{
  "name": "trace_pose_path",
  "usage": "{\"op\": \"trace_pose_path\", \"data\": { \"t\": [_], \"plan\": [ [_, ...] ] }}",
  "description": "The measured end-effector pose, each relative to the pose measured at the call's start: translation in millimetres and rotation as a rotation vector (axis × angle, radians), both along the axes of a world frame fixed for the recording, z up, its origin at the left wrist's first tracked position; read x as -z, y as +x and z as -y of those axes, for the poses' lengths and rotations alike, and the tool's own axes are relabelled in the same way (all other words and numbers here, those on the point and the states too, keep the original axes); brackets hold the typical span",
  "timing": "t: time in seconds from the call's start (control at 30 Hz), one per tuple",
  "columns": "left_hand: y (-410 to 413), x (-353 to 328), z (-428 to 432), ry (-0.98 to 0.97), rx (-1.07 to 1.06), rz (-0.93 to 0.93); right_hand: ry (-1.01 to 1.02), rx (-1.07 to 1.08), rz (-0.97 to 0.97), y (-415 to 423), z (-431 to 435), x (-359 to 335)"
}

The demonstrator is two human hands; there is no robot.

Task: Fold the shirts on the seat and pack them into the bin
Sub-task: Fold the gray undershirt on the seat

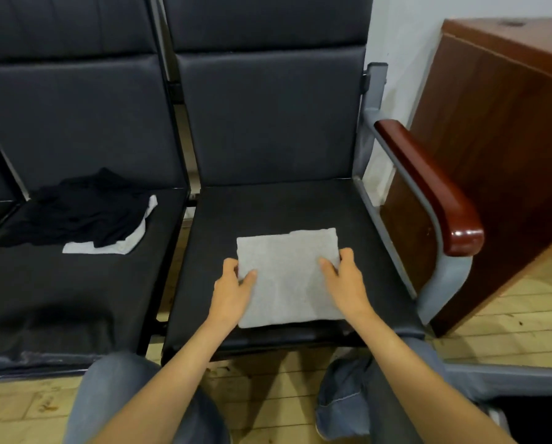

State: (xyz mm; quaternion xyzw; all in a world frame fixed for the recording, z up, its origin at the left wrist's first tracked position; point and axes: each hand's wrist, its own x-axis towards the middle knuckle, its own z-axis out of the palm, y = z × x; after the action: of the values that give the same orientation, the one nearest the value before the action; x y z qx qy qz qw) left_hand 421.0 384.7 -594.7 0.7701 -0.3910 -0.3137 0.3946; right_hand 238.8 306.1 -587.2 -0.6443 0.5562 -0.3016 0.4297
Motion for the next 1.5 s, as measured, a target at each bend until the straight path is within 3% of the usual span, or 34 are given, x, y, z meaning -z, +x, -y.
{"op": "trace_pose_path", "data": {
  "t": [0.17, 0.33, 0.53, 0.7, 0.87, 1.13, 1.33, 1.5],
  "plan": [
    [-55.4, -68.8, 15.7, -0.184, 0.207, -0.007, -0.239, 0.157, 0.204, -81.0, -22.7, -57.5],
    [-150.7, -99.5, 44.0, -0.156, 0.559, 0.07, -0.355, 0.313, 0.102, -185.8, -51.5, -61.9],
    [-278.7, -60.4, 76.2, 0.152, 0.97, -0.084, -0.161, 0.652, 0.063, -291.3, -105.0, -6.5],
    [-352.6, 27.5, 77.4, 0.361, 1.243, 0.04, 0.069, 0.783, 0.091, -325.6, -148.3, 81.8],
    [-387.2, 121.7, 63.3, 0.443, 1.221, 0.286, 0.33, 0.843, 0.198, -324.4, -181.7, 172.1],
    [-391.9, 191.1, 60.5, 0.52, 1.363, 0.493, 0.543, 0.907, 0.287, -293.3, -192.1, 242.5],
    [-385.1, 209.0, 61.6, 0.595, 1.358, 0.621, 0.65, 0.925, 0.14, -290.3, -192.3, 257.7],
    [-383.7, 190.2, 61.6, 0.658, 1.406, 0.606, 0.618, 0.838, 0.012, -296.6, -178.8, 240.8]
  ]
}}
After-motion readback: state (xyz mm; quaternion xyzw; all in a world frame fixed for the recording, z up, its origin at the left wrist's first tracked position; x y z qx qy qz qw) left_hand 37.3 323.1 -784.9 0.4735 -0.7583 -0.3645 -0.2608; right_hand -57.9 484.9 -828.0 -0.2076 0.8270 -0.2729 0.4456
